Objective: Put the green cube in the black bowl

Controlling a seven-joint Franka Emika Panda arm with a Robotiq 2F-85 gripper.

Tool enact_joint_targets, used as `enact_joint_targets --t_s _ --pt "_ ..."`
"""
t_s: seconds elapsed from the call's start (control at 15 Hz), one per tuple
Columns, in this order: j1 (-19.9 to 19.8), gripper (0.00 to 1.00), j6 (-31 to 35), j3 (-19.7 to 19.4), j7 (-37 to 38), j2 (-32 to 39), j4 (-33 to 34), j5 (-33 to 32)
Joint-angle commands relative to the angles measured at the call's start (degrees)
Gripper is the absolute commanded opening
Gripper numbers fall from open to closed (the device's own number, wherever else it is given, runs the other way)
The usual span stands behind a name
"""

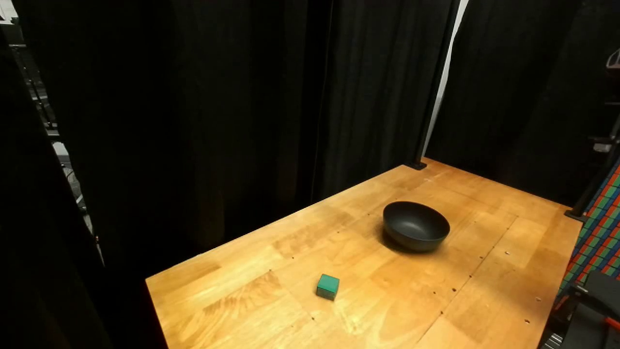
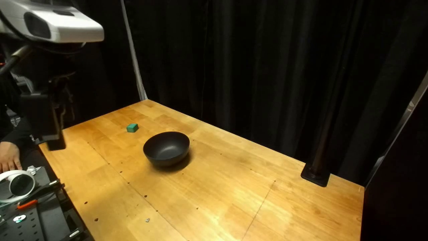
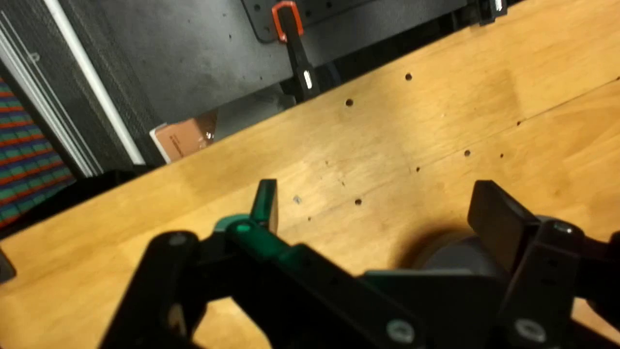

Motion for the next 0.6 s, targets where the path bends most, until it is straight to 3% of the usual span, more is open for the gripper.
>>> enact_joint_targets --t_s 0.0,0.53 --pt "4.9 1.0 14.0 9.4 7.5 2.4 -2.2 1.0" --pt "16.3 1.0 38.7 28.4 23.8 23.1 1.2 -0.4"
